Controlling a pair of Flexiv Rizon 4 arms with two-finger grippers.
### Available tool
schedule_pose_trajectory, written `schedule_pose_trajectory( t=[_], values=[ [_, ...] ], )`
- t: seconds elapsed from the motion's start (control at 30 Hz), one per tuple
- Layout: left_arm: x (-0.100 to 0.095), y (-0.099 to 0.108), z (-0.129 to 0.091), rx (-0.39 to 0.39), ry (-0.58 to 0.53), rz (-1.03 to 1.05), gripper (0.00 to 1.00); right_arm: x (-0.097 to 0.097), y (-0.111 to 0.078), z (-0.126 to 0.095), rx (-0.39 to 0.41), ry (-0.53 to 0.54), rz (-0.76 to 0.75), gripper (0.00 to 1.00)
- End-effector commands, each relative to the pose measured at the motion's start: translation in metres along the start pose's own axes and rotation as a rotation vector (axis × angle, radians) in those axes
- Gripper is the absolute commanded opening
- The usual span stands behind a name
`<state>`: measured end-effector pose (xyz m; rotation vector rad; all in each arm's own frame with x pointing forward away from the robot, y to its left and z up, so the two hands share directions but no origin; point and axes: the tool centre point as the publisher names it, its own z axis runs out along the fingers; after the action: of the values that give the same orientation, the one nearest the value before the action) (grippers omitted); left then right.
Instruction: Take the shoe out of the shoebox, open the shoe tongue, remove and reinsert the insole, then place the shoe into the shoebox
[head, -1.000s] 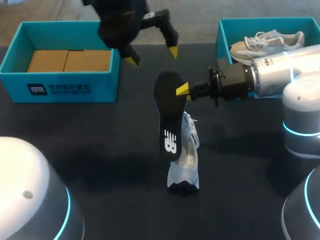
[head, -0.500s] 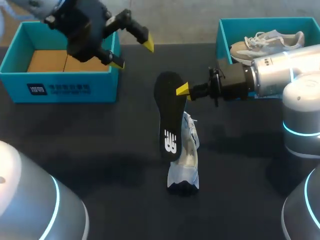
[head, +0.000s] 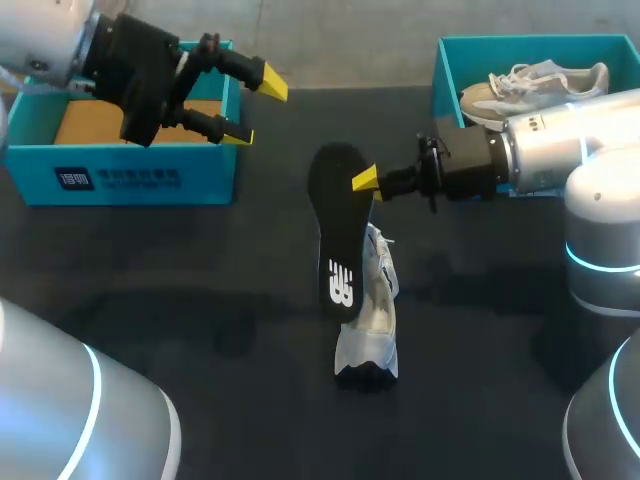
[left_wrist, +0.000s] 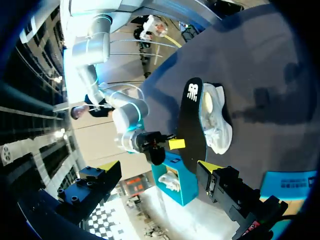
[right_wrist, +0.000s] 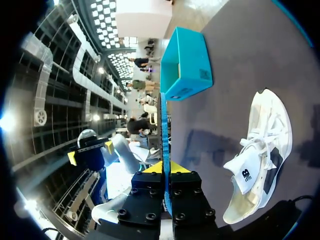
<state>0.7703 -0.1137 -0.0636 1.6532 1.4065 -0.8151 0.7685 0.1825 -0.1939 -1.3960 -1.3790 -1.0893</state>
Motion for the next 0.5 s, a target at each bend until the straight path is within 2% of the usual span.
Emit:
schedule_pose_trajectory(
  t=[0.03, 0.33, 0.5],
  values=[
    [0.015, 0.002, -0.001, -0.001, -0.245, -0.007, 1.0, 0.0, -0.001, 0.001, -0.001, -0.003, 0.0, 0.0],
    [0.024, -0.007, -0.002, 0.007, -0.259, 0.012, 1.0, 0.0, -0.001, 0.001, -0.001, -0.003, 0.0, 0.0],
    [0.041, -0.015, -0.002, -0.028, -0.303, 0.015, 1.0, 0.0, -0.001, 0.001, -0.001, -0.003, 0.0, 0.0]
  ],
)
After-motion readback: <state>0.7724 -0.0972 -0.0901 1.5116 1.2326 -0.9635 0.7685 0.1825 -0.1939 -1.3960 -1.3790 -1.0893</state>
